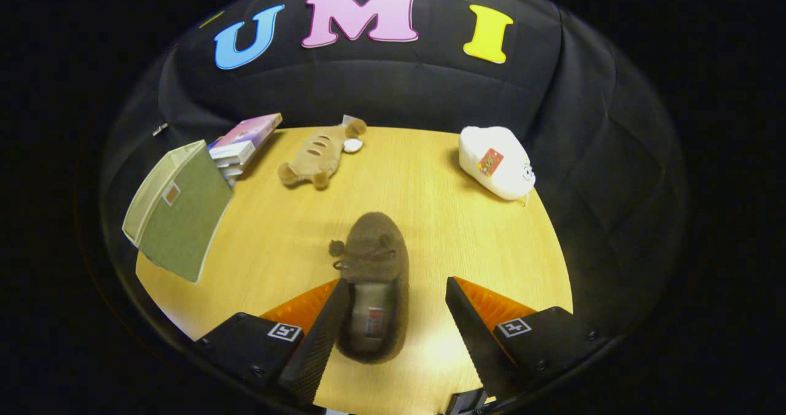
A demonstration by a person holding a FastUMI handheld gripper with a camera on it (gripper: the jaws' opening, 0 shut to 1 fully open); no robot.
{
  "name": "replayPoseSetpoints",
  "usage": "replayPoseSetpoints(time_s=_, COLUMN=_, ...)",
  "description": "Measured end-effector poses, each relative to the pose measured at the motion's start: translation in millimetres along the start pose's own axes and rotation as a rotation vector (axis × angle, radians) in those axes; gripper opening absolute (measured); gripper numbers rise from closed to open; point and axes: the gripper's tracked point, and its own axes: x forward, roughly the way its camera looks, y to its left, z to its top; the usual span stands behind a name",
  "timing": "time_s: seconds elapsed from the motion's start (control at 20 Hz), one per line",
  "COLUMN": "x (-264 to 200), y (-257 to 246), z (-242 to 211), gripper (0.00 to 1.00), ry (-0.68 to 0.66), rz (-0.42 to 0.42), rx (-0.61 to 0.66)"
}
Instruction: Open the storage box then place both shoes into the box .Put the left shoe in first, then the right shoe, with the right side of both shoes facing outward in a uniform manner.
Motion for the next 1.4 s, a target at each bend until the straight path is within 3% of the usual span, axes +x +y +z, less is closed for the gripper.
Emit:
replayPoseSetpoints(time_s=0.35, x=61, y=1, z=-25, gripper=0.98, ry=0.066, rz=0.037, rx=0.037)
replayPoseSetpoints(time_s=0.45, x=75, y=3, z=-24, gripper=0.94, ry=0.067, rz=0.045, rx=0.069)
replayPoseSetpoints(time_s=0.5, x=79, y=4, z=-24, gripper=0.81, ry=0.067, rz=0.047, rx=0.080)
replayPoseSetpoints(time_s=0.65, x=89, y=6, z=-22, gripper=0.61, ry=0.067, rz=0.047, rx=0.092)
replayPoseSetpoints(time_s=0.8, x=90, y=-4, z=-21, gripper=0.16, ry=0.059, rz=-0.029, rx=0.108)
replayPoseSetpoints(time_s=1.1, x=77, y=10, z=-19, gripper=0.07, ry=0.109, rz=-0.009, rx=0.191)
replayPoseSetpoints(time_s=1.4, x=12, y=39, z=52, gripper=0.07, ry=-0.003, rz=-0.015, rx=0.215)
